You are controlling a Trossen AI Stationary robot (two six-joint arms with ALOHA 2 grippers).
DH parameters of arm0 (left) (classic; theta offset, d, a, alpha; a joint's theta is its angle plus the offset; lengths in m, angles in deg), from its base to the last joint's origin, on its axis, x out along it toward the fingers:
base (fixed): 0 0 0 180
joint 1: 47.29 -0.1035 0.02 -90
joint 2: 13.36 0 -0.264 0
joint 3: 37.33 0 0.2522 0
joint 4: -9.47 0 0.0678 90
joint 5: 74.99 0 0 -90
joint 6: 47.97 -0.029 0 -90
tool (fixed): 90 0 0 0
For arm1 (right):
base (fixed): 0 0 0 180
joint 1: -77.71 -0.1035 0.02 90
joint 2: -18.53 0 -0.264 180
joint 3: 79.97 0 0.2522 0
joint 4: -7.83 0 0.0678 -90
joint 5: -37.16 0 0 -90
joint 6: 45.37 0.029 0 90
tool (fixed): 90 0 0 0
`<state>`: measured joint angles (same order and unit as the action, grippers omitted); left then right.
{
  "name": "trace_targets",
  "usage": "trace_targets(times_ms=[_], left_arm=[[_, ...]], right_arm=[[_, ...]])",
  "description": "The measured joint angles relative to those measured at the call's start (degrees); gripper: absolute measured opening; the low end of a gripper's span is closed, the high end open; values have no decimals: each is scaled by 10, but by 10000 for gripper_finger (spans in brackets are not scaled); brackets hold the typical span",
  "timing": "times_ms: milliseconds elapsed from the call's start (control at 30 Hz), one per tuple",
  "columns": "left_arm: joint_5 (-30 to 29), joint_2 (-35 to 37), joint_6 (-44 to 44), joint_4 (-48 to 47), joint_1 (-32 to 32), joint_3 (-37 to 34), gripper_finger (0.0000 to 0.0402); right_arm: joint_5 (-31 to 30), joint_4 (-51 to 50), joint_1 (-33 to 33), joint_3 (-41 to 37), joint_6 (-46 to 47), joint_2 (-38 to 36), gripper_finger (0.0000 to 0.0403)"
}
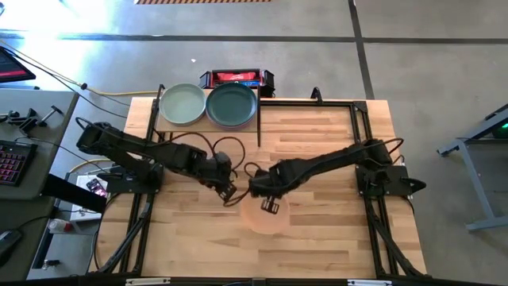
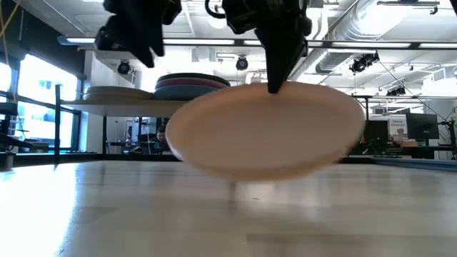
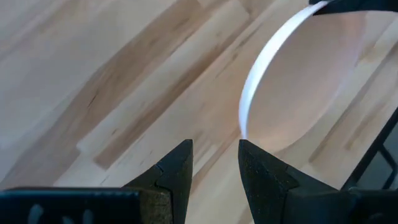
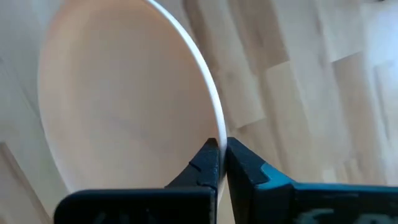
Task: Place and stack plates onto a shelf
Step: Stack the light red plate on top of the light green plate on the shelf
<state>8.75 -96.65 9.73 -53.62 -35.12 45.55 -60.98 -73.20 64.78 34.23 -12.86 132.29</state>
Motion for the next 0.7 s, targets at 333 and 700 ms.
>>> trace_targets(times_ms=[333,700], left_arm=[[-3,0,-10,31,-46,0,117],[-4,0,-28,73,-77,0,117]], right_arm=[[-2,-10,46,0,-6,-50,0],[13,-11,101,0,-31,-64,0]])
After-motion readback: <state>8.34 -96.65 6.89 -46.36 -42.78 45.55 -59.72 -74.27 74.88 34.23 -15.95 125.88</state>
